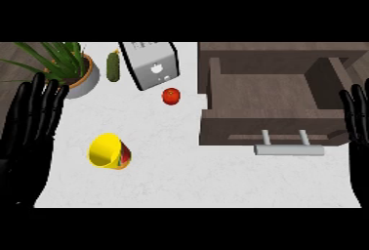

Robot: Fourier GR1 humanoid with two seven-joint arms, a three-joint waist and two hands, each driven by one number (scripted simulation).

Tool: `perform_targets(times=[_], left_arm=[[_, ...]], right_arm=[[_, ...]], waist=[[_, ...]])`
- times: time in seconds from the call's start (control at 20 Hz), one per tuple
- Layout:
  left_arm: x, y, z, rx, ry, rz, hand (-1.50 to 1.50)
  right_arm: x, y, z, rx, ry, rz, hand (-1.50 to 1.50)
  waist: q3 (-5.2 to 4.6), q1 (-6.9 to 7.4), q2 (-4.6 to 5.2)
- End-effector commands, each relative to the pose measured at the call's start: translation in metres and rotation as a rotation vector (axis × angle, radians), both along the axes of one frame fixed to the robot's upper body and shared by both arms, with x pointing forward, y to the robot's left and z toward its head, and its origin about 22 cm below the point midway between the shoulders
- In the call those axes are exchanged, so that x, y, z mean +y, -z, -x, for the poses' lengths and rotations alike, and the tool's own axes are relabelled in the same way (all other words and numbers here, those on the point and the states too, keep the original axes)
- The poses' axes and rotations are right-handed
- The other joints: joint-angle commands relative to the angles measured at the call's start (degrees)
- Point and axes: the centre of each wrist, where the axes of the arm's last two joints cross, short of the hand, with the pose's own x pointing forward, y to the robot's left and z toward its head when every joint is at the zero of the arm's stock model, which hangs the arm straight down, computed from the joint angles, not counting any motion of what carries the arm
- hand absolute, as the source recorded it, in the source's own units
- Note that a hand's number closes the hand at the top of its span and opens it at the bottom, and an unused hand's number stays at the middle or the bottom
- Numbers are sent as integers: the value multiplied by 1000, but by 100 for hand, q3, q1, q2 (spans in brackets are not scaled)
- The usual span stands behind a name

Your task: Pick up the cup, place it into the drawer and close the drawer

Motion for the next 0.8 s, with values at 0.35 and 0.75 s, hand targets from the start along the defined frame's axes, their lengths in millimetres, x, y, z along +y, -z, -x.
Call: perform_targets(times=[0.35,0.75], left_arm=[[44,40,-3,298,461,154,-150],[89,44,-36,380,470,144,-150]], right_arm=[[14,6,-7,139,-202,33,-150],[29,-1,-34,180,-241,37,-150]], waist=[[-56,40,64],[-41,-29,25]])
